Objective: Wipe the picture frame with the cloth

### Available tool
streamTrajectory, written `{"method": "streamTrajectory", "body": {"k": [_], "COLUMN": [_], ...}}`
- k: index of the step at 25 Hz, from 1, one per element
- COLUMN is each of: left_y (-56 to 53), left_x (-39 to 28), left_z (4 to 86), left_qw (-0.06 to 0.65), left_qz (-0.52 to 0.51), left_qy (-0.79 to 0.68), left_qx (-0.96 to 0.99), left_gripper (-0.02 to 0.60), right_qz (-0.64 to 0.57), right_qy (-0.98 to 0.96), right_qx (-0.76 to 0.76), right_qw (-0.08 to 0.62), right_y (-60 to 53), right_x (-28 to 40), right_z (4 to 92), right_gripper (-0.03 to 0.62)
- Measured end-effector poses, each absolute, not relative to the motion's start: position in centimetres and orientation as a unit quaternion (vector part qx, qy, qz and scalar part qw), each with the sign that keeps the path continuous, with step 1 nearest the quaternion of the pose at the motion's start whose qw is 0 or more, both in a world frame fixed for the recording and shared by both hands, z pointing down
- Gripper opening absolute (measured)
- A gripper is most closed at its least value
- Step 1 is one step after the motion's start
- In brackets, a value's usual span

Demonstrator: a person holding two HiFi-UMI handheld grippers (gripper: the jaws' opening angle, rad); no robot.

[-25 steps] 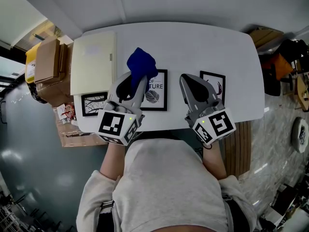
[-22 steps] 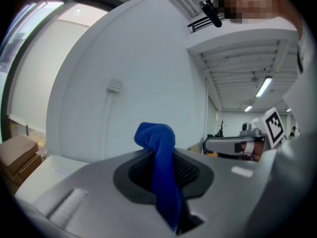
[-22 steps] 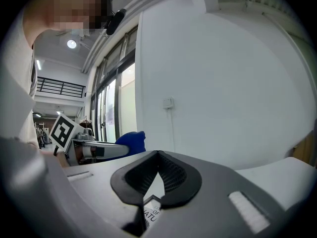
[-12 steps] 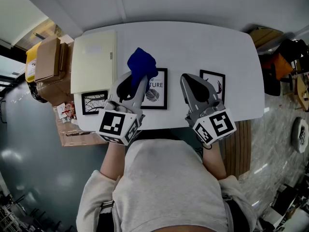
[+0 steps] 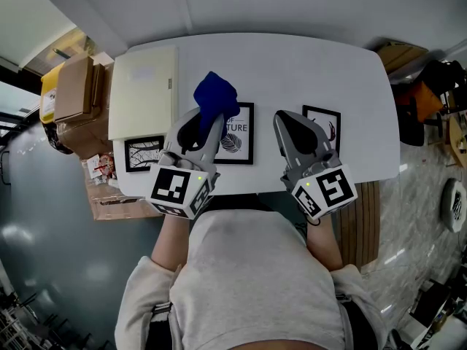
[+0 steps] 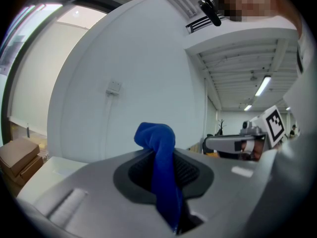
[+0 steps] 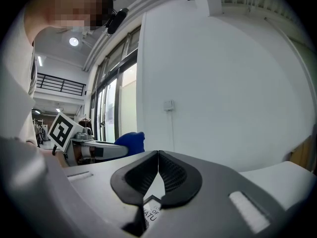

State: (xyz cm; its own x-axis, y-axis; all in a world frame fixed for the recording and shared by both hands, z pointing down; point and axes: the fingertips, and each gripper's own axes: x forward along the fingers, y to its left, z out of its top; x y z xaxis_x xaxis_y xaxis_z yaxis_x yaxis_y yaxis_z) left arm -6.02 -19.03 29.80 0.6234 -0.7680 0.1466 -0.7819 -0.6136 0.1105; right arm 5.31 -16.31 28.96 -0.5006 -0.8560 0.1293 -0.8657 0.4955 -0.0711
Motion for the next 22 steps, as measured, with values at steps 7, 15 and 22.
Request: {"method": "streamTrajectory", "body": {"k": [7, 15, 22], "left_y": [-19.01, -19.23, -19.40], "left_x": [-6.09, -6.05, -6.01], "left_z": [29.65, 29.67, 29.89], "left_qw": [0.081, 0.082, 0.085], "left_qz": [0.040, 0.040, 0.041], "left_qy": [-0.432, -0.433, -0.433], "left_qx": [0.897, 0.897, 0.896], "left_gripper": [0.066, 0.066, 0.066], "right_qz": [0.063, 0.064, 0.066], "right_qy": [-0.865, -0.866, -0.865], "right_qx": [0.497, 0.494, 0.495], "right_qw": [0.040, 0.042, 0.045], "right_y": [-16.37, -16.63, -16.82], "right_x": [5.24, 5.17, 5.30], "right_z": [28.99, 29.05, 29.25], "right_gripper": [0.003, 0.003, 0.003]}}
